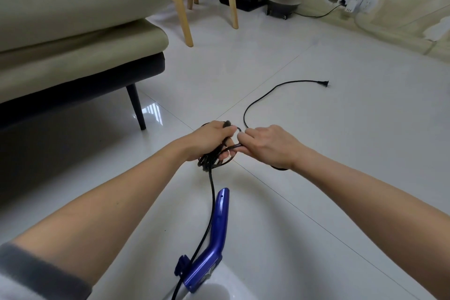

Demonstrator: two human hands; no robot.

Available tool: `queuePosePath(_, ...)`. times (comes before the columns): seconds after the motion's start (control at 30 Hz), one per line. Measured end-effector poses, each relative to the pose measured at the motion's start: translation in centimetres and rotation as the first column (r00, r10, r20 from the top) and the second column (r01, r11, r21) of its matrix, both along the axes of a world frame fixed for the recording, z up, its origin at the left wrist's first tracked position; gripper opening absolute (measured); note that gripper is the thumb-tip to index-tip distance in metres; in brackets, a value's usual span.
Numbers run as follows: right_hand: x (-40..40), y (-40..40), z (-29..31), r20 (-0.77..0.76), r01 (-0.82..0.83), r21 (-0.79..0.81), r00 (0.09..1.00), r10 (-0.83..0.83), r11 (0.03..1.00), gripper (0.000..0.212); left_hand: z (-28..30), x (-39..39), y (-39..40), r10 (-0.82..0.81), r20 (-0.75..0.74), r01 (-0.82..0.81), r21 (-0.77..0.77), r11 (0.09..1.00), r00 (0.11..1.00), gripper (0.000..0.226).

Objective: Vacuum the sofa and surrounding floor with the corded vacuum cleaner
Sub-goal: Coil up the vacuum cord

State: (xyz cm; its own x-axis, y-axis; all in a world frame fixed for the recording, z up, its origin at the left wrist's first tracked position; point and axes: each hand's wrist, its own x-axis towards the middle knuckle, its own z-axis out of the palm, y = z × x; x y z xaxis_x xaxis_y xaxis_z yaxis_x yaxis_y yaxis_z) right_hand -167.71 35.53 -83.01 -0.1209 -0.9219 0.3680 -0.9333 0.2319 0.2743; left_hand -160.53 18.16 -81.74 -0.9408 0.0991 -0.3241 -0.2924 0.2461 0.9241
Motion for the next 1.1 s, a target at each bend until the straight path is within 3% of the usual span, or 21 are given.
queuePosePath(0.07, -0.5, 0.1, 0.7, -0.015, -0.026, 0.031, 1.0, 0.026, 0.999, 0.029, 0.5, -0.1, 0.6, -0.101, 0.001, 0.101, -0.024, 0.995, 0.995, 0.031)
queuePosePath(0.17, -2.2, 1.3, 1.7, -0.035, 0.054, 0.092, 0.998, -0.051, 0.994, 0.025, 1.0, 0.0, 0.3, -0.143, 0.156, 0.124, 0.123, 0.985, 0.977, 0.031)
queuePosePath(0.3, -3.6, 3.8, 1.7, 0.03, 0.347, 0.242, 0.931, -0.364, 0.906, 0.03, 1.5, 0.8, -1.1, -0.253, 0.295, 0.132, 0.374, 0.918, 0.921, 0.036)
queuePosePath(0.37, -4.1, 4.6, 1.0, 0.104, 0.497, 0.176, 0.849, -0.519, 0.849, 0.029, 1.9, 1.0, -1.6, -0.242, 0.259, 0.068, 0.538, 0.84, 0.935, 0.034)
queuePosePath(0.47, -4.4, 5.0, 0.0, 0.362, 0.699, -0.002, 0.667, -0.651, 0.715, 0.033, 2.4, 0.4, -2.6, -0.093, 0.188, -0.082, 0.751, 0.656, 0.978, 0.032)
queuePosePath(0.53, -4.3, 4.5, -0.6, 0.642, 0.759, -0.071, 0.531, -0.552, 0.647, 0.039, 2.3, -0.3, -3.3, 0.086, 0.179, -0.196, 0.808, 0.556, 0.98, 0.035)
queuePosePath(0.6, -3.8, 4.0, -0.8, 0.787, 0.794, -0.101, 0.432, -0.44, 0.599, 0.043, 1.9, -1.1, -4.1, 0.275, 0.208, -0.311, 0.856, 0.414, 0.939, 0.037)
queuePosePath(0.7, -3.0, 4.2, -1.6, 0.848, 0.849, -0.115, 0.355, -0.394, 0.516, 0.041, 1.7, -1.8, -5.6, 0.511, 0.271, -0.418, 0.887, 0.197, 0.816, 0.037)
queuePosePath(0.77, -2.5, 5.1, -2.3, 0.669, 0.874, 0.031, 0.342, -0.66, 0.485, 0.034, 2.0, -1.8, -6.2, 0.622, 0.283, -0.474, 0.865, 0.164, 0.73, 0.037)
queuePosePath(0.83, -1.5, 5.2, -2.8, 0.246, 0.842, 0.301, 0.385, -0.89, 0.447, 0.024, 2.2, -1.8, -6.1, 0.682, 0.242, -0.519, 0.822, 0.233, 0.69, 0.036)
queuePosePath(0.9, -0.1, 3.8, -2.5, 0.004, 0.702, 0.537, 0.552, -0.834, 0.468, 0.02, 2.2, -1.8, -5.4, 0.698, 0.13, -0.556, 0.712, 0.429, 0.704, 0.033)
queuePosePath(1.0, 1.8, 0.6, -2.0, 0.054, 0.339, 0.692, 0.856, -0.514, 0.637, 0.018, 1.8, -1.6, -3.8, 0.645, -0.056, -0.57, 0.416, 0.709, 0.762, 0.032)
queuePosePath(1.03, 2.4, -0.3, -1.9, 0.092, 0.209, 0.639, 0.935, -0.343, 0.74, 0.021, 1.6, -1.5, -3.4, 0.601, -0.113, -0.545, 0.314, 0.777, 0.791, 0.032)
queuePosePath(1.1, 3.5, -1.6, -1.4, 0.078, 0.024, 0.423, 0.995, -0.062, 0.906, 0.027, 1.1, -1.0, -2.8, 0.454, -0.192, -0.441, 0.108, 0.891, 0.87, 0.033)
